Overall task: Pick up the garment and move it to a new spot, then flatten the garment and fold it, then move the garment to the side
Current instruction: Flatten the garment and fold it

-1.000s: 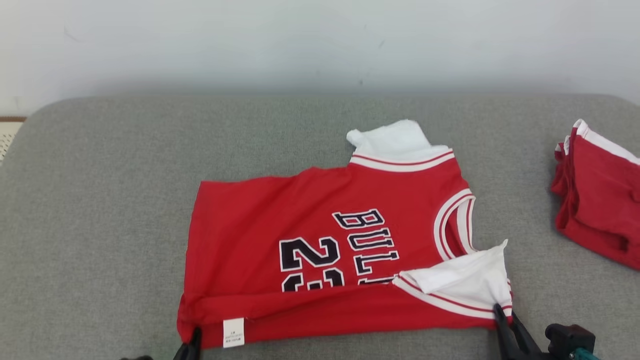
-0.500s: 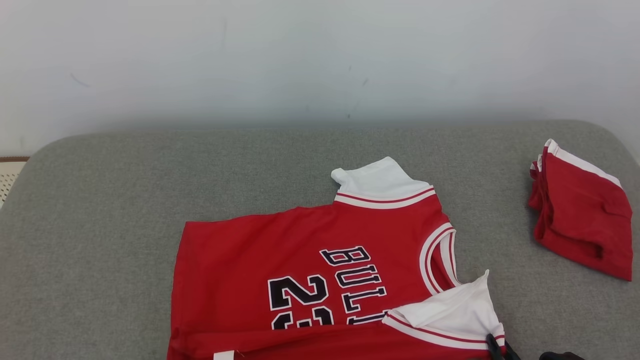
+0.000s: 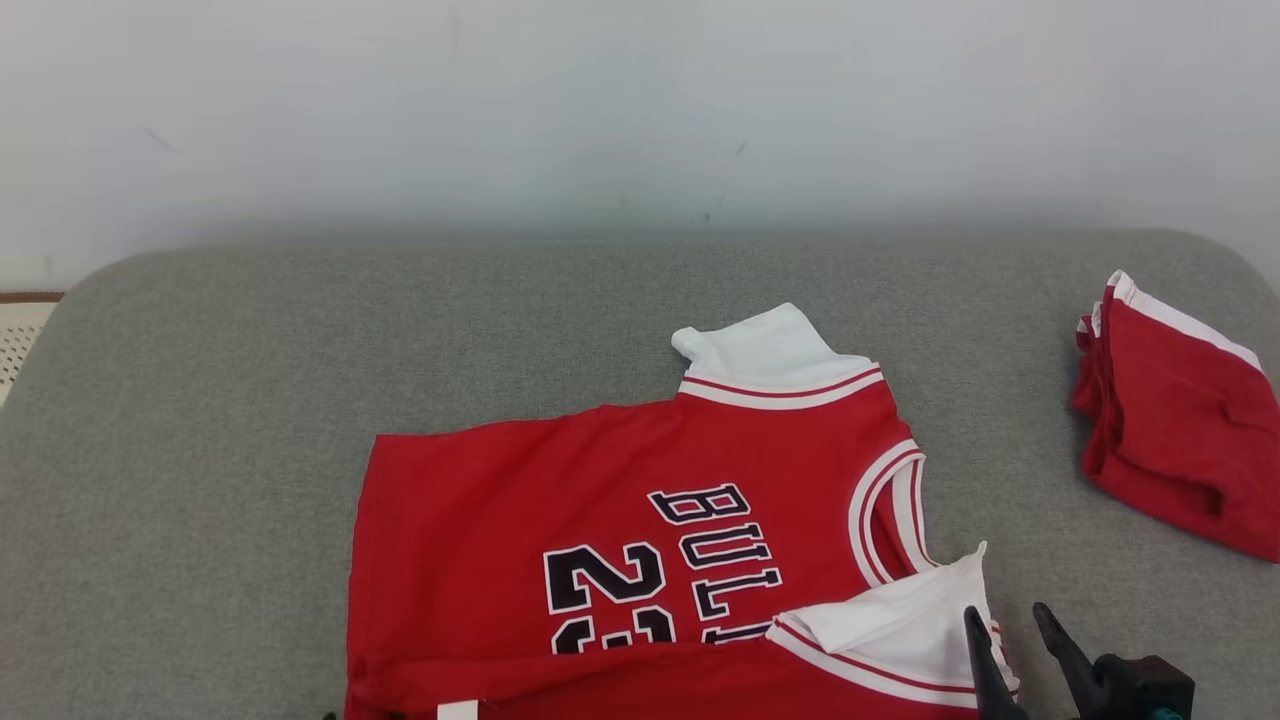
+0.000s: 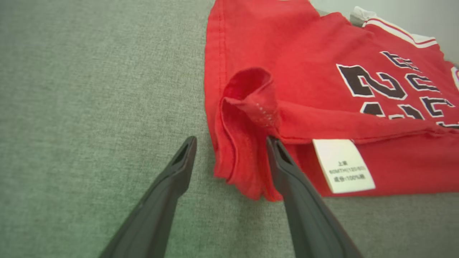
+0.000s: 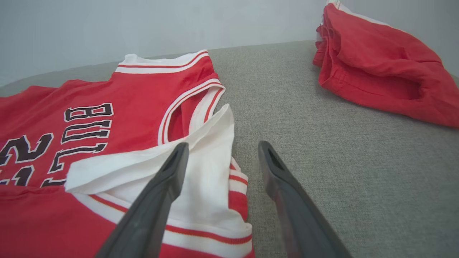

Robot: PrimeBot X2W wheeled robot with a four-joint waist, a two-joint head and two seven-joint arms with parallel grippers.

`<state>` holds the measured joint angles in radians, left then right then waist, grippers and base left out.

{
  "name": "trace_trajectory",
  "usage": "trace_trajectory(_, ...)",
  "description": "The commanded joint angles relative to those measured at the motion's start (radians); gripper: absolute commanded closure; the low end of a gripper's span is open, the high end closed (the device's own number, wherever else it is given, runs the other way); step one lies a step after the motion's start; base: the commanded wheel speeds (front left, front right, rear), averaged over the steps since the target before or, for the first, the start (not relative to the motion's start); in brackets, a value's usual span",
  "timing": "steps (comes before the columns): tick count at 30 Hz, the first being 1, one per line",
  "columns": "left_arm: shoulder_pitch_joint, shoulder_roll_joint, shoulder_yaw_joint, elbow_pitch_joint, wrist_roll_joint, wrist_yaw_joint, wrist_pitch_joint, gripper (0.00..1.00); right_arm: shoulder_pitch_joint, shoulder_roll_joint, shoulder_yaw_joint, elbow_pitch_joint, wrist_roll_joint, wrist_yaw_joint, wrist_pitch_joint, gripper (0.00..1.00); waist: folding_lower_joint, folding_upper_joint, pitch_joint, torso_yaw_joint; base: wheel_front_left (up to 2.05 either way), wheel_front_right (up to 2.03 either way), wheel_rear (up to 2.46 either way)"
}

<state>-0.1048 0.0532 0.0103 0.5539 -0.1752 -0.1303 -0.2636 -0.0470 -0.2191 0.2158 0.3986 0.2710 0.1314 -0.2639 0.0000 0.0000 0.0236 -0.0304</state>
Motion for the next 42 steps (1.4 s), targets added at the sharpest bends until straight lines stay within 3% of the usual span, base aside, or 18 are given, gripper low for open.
trace_trajectory(1, 0.001, 0.0, -0.001, -0.026, 0.024, 0.002, -0.001, 0.0, 0.009, 0.004, 0.009, -0.02, -0.029, -0.001, 0.0, 0.0, 0.0, 0.0, 0.002, 0.006, 0.0, 0.0, 0.0)
trace_trajectory(5, 0.017, -0.002, -0.006, -0.08, 0.037, 0.004, -0.001, 0.0, 0.015, 0.006, 0.055, -0.045, -0.056, -0.001, 0.0, 0.0, 0.0, 0.0, 0.005, 0.019, 0.0, 0.0, 0.0)
trace_trajectory(9, 0.029, -0.002, -0.035, -0.101, 0.006, 0.003, -0.001, 0.0, 0.018, -0.004, 0.166, -0.032, -0.065, -0.001, 0.0, 0.0, 0.0, 0.0, 0.013, 0.035, 0.0, 0.0, 0.0)
trace_trajectory(28, 0.006, -0.002, -0.06, -0.112, -0.026, 0.006, -0.001, 0.0, -0.06, 0.01, 0.255, 0.016, -0.028, -0.001, 0.0, 0.0, 0.0, 0.0, 0.042, 0.076, 0.0, 0.0, 0.0)
trace_trajectory(29, 0.007, -0.002, -0.062, -0.112, -0.026, 0.006, -0.001, 0.0, -0.066, 0.011, 0.255, 0.02, -0.029, -0.001, 0.0, 0.13, 0.0, 0.0, 0.043, 0.078, 0.0, 0.0, 0.0)
trace_trajectory(30, 0.007, -0.002, -0.064, -0.112, -0.028, 0.005, -0.001, 0.0, -0.071, 0.012, 0.254, 0.024, -0.03, -0.001, 0.0, 0.5, 0.0, 0.0, 0.043, 0.08, 0.0, 0.0, 0.0)
trace_trajectory(32, 0.003, -0.002, -0.067, -0.113, -0.033, 0.005, -0.001, 0.0, -0.083, 0.014, 0.25, 0.032, -0.031, -0.001, 0.0, 1.0, 0.0, 0.0, 0.045, 0.085, 0.0, 0.0, 0.0)
trace_trajectory(42, -0.008, -0.002, -0.084, -0.113, -0.041, 0.003, -0.001, 0.0, -0.178, 0.011, 0.212, 0.093, -0.022, -0.001, 0.0, 1.0, 0.0, 0.0, 0.065, 0.101, 0.0, 0.0, 0.0)
